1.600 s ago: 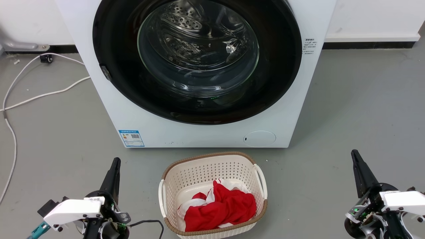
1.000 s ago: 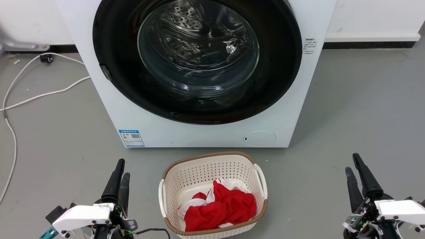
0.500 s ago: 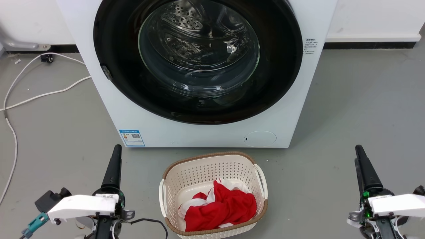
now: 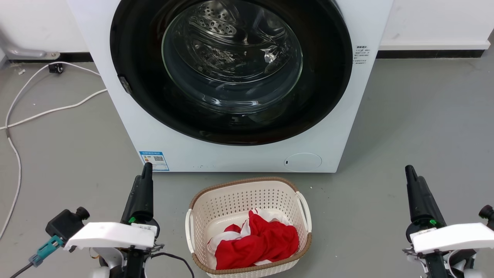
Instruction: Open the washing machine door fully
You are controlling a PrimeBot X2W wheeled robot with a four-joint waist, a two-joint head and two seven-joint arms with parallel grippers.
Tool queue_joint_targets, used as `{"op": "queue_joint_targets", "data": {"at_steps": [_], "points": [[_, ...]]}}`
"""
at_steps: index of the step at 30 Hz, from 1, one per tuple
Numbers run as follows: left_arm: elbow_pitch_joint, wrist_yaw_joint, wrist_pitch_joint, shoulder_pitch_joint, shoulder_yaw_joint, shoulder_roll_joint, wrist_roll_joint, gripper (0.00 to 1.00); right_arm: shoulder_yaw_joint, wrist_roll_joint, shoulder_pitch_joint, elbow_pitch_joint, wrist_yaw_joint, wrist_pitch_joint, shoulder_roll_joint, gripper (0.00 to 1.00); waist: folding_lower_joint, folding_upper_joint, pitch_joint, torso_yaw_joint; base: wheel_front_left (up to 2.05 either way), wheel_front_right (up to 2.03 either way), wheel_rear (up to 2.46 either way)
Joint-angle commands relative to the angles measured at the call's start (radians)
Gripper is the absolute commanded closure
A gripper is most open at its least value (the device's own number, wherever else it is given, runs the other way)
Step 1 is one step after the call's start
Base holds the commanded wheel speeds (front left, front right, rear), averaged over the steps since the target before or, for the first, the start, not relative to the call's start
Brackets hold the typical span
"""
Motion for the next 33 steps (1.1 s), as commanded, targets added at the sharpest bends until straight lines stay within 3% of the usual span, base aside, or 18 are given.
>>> {"op": "queue_joint_targets", "data": {"at_steps": [1,10,33], "points": [[-0.018,-0.002,-0.009,-0.024,-0.006,0.003,0.040,0.00,0.002,-0.048,-0.002,-0.024,0.000,-0.009,-0.002,0.00,-0.0001,-0.0001,0.000,0.000,0.00,0.00,0.00],[-0.011,-0.001,-0.040,-0.026,-0.028,0.003,0.218,0.00,0.013,-0.227,0.011,-0.027,0.000,-0.034,-0.002,0.00,-0.0001,-0.0001,-0.003,0.004,0.00,0.00,0.00],[0.039,0.012,-0.106,-0.042,-0.060,0.003,0.549,0.00,0.040,-0.531,0.030,-0.037,0.000,-0.049,-0.001,0.00,-0.0001,-0.0001,-0.007,0.004,0.00,0.00,0.00]]}}
